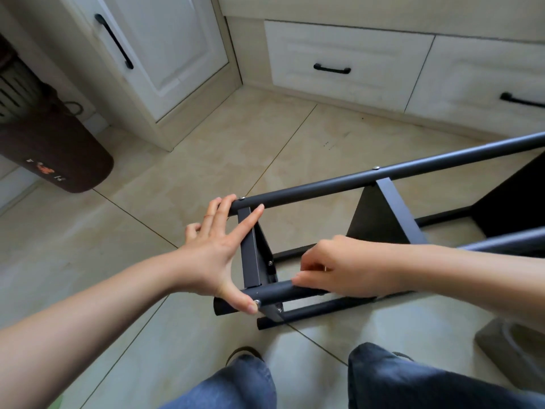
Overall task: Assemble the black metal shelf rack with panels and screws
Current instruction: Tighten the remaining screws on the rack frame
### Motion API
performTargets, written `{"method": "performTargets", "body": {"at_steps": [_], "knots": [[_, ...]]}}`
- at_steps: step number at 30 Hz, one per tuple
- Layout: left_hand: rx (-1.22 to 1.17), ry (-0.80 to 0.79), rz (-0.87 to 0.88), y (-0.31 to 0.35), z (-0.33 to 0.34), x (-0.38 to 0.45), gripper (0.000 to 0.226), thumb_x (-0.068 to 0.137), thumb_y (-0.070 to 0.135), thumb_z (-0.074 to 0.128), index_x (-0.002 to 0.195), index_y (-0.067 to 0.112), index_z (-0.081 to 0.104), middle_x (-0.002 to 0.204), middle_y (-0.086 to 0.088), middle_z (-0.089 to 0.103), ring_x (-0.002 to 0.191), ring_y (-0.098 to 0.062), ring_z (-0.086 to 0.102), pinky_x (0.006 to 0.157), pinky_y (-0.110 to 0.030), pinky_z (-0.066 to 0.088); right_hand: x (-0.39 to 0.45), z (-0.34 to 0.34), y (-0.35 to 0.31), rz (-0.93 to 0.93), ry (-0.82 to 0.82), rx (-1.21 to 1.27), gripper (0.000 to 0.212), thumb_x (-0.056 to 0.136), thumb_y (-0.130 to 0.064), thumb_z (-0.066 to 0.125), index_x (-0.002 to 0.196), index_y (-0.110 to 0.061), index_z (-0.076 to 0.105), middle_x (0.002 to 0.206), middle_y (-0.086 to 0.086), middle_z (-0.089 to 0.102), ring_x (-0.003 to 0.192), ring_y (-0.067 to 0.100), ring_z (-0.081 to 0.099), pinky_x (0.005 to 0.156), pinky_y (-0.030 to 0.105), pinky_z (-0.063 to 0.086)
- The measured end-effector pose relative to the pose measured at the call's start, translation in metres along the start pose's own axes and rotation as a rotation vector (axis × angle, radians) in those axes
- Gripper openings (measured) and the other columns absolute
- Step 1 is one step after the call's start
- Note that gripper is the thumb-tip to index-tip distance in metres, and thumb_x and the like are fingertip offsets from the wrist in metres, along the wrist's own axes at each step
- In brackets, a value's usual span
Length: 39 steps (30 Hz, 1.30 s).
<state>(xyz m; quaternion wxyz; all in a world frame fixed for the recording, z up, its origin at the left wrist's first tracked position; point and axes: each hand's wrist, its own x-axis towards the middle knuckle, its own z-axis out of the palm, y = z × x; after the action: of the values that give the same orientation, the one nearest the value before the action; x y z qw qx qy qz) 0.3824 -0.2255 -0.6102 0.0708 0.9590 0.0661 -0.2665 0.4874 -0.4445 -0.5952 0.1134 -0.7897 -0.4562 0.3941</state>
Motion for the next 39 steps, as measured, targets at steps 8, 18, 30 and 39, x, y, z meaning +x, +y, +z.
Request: {"method": "performTargets", "body": {"at_steps": [8,18,30,39], "knots": [[-0.077,0.084,-0.044,0.007,0.007,-0.02,0.142,0.057,0.076,0.079,0.125,0.058,-0.044,0.153,0.004,-0.048,0.147,-0.016,-0.034,0.115,-0.043,0.002,-0.046,0.011,0.02,0.038,0.155,-0.226,0.031,0.098,-0.054,0.046,0.106,-0.025,0.052,0.101,-0.004,0.059,0.089,0.019,0.058,0.08,0.038,0.049],[-1.191,0.288,-0.128,0.025,0.081,-0.059,0.091,0.086,0.004,0.076,0.15,0.044,0.025,0.101,0.014,0.077,0.097,-0.006,0.073,0.082,-0.013,0.053,-0.043,0.02,0.032,0.002,0.268,-0.192,0.024,0.095,-0.049,0.055,0.097,-0.025,0.053,0.078,-0.008,0.058,0.074,0.013,0.05,0.089,0.037,0.037],[-1.34,0.61,-0.452,0.077,0.13,0.013,0.038,0.082,-0.001,0.076,0.111,0.014,0.057,0.1,-0.008,0.07,0.095,-0.021,0.068,0.085,-0.031,0.054,-0.015,0.018,0.039,-0.015,0.449,-0.275,0.025,0.099,-0.047,0.049,0.111,-0.025,0.053,0.096,-0.011,0.056,0.084,0.011,0.044,0.094,0.035,0.031],[-1.375,0.757,-0.524,0.075,0.134,0.042,0.005,0.094,0.001,0.062,0.093,0.0,0.057,0.083,-0.007,0.061,0.076,-0.018,0.055,0.061,-0.02,0.041,-0.009,0.018,0.044,-0.025,0.464,-0.255,0.023,0.097,-0.046,0.053,0.111,-0.028,0.053,0.097,-0.011,0.057,0.091,0.014,0.049,0.095,0.032,0.027]]}}
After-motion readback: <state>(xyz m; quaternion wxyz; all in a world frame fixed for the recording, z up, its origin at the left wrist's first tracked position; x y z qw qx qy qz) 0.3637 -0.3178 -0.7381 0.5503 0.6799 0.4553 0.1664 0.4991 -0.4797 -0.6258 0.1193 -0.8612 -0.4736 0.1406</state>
